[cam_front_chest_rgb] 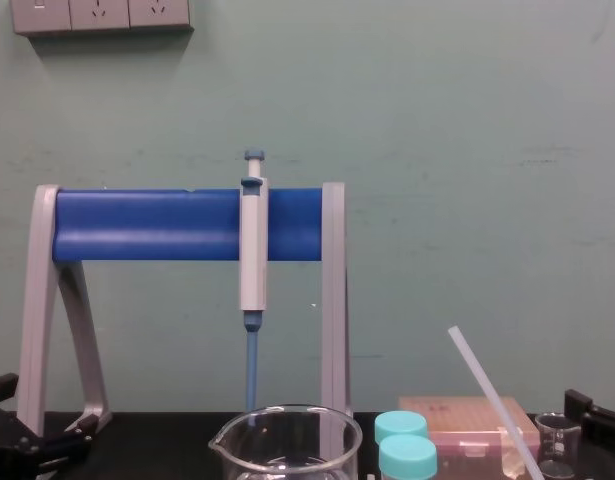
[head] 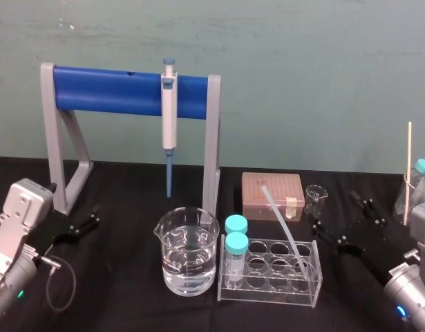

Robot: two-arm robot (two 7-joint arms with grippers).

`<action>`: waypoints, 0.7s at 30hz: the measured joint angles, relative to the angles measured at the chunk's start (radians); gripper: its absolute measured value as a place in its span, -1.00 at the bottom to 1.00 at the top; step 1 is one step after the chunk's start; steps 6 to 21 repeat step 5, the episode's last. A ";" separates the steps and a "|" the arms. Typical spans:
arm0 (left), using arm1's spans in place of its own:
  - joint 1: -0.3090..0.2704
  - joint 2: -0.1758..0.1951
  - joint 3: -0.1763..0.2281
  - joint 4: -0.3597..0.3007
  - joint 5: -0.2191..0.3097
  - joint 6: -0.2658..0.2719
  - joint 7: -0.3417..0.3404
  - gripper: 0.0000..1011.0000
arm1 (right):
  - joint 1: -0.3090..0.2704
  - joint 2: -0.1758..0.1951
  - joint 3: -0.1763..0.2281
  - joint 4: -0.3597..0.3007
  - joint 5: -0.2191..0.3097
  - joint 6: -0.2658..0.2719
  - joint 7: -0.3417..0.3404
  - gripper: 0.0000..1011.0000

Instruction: Pick up the stirring rod with one hand, then place it down.

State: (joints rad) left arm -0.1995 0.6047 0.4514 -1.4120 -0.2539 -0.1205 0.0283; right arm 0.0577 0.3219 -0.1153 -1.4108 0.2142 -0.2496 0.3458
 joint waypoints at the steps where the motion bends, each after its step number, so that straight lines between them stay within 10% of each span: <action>1: 0.000 0.000 0.000 0.000 0.000 0.000 0.000 0.98 | 0.000 0.000 0.000 0.000 0.000 0.000 0.000 0.98; 21: 0.000 0.000 0.000 0.000 0.000 0.000 0.000 0.98 | 0.000 0.000 0.000 0.000 0.000 -0.002 0.000 0.98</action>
